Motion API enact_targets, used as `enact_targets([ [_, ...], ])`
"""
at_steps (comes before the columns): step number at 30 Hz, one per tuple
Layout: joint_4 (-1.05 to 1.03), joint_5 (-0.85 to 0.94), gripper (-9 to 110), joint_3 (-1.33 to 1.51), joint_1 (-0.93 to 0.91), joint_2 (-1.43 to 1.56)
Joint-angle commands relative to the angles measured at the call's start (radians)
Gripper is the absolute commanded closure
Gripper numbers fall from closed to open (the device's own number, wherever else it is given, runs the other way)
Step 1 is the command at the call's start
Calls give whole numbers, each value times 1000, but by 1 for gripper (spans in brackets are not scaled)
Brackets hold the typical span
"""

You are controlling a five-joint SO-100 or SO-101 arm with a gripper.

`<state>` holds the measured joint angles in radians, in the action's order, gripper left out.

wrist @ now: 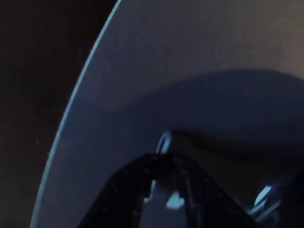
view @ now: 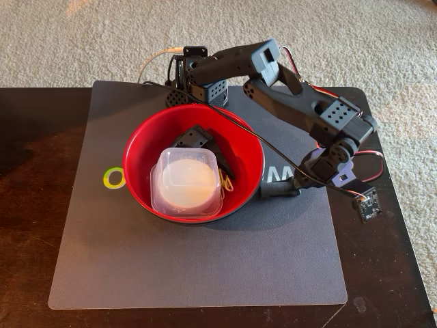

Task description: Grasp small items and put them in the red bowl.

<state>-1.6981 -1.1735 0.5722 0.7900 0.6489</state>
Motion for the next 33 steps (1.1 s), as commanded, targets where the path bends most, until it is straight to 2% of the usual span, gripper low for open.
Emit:
enact_targets([
  [1,2,58,101,-198,-55,-38],
  [5,2,104,101,-319,-118,-63],
  [11,-11,140,101,-314,-225,-15],
  [13,-12,126,92,-178,-232,69],
  [15,-12,67,83,-26,-204,169],
  [20,-12,-209,80,209,-135,319],
  [26,-2,-463,79,218,-72,276],
  [33,-5,-546,80,207,-28,186],
])
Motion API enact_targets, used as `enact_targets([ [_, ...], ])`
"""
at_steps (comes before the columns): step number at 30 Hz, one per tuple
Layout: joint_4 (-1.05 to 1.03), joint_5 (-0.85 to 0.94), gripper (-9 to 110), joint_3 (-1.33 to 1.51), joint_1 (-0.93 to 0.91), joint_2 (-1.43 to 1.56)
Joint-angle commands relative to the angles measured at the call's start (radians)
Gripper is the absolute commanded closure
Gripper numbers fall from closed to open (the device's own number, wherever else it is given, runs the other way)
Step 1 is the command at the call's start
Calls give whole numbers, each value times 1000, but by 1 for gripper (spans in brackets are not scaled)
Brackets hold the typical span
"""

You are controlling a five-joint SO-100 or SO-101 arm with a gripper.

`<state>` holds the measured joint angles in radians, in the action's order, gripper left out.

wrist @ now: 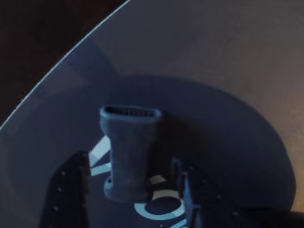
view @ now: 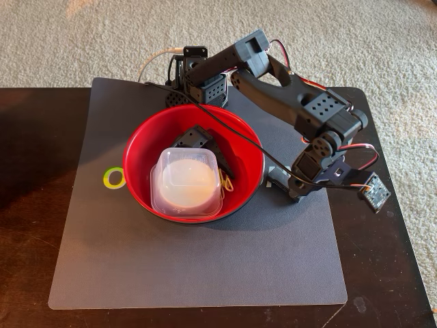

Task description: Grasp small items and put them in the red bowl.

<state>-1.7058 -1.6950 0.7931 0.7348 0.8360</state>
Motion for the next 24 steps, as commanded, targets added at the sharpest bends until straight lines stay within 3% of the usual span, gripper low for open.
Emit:
enact_targets([
  [1,0,-20,80,-3,31,-11],
  [8,-2,9,81,51,12,-46],
  [13,0,38,98,52,0,-81],
  [20,0,109,100,31,-20,-78],
  [24,0,195,100,-124,-52,-117],
])
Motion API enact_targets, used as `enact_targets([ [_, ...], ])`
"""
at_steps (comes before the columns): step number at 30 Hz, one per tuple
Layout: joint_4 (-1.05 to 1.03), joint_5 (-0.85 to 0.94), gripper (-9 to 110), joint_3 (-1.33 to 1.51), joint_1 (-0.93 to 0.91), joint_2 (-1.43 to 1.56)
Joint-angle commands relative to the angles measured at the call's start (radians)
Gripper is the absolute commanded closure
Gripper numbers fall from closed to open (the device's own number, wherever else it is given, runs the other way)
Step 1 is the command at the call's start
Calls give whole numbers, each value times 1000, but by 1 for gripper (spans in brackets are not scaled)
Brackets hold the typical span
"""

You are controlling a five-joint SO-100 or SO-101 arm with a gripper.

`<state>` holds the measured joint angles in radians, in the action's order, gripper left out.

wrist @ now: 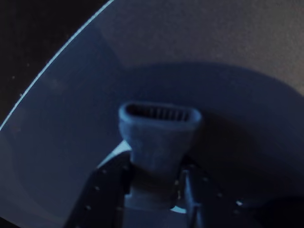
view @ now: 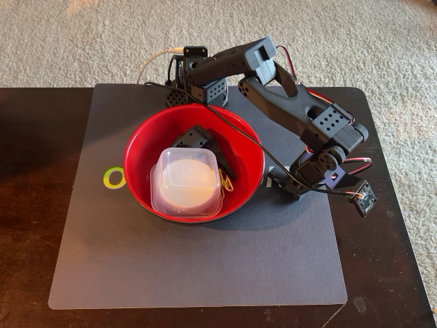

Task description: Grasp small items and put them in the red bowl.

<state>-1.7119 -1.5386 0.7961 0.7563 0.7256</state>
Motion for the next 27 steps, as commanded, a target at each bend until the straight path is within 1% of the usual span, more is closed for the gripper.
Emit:
enact_targets([
  [1,5,57,100,-173,-84,-11],
  [4,5,83,100,-278,-112,-3],
  [6,5,155,100,-437,-127,-41],
  [13,6,293,101,-862,-193,-170],
  [19,6,357,101,-1015,-247,-78],
  [23,3,428,101,-1019,-308,66],
  [27,0,511,101,-983,-422,192],
])
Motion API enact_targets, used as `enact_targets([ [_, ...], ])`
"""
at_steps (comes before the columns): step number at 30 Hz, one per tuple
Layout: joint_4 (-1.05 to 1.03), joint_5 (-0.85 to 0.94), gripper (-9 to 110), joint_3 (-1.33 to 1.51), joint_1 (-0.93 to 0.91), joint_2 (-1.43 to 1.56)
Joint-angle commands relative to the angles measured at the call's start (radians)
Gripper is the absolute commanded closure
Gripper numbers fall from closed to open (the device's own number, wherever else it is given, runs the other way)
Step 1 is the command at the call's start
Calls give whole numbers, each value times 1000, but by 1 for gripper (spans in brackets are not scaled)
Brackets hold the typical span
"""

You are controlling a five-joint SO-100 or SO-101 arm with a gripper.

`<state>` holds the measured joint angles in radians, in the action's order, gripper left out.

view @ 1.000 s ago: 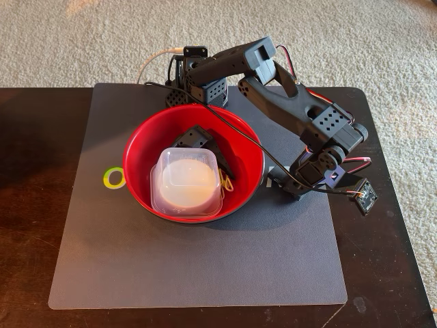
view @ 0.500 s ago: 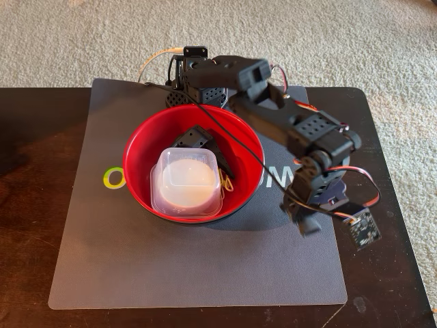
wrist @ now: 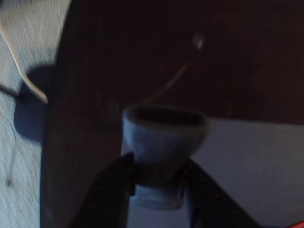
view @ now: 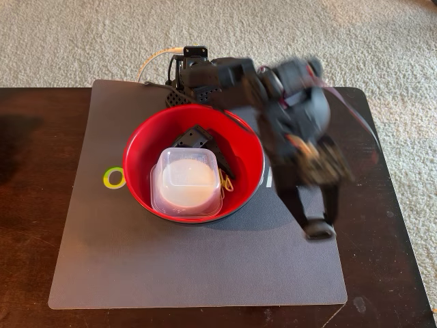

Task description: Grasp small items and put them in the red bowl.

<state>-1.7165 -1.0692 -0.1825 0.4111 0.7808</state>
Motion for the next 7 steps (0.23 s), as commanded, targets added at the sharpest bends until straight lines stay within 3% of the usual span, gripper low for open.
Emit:
enact_targets([
  [1,5,61,101,51,-107,186],
  [7,11,140,101,776,-239,532],
])
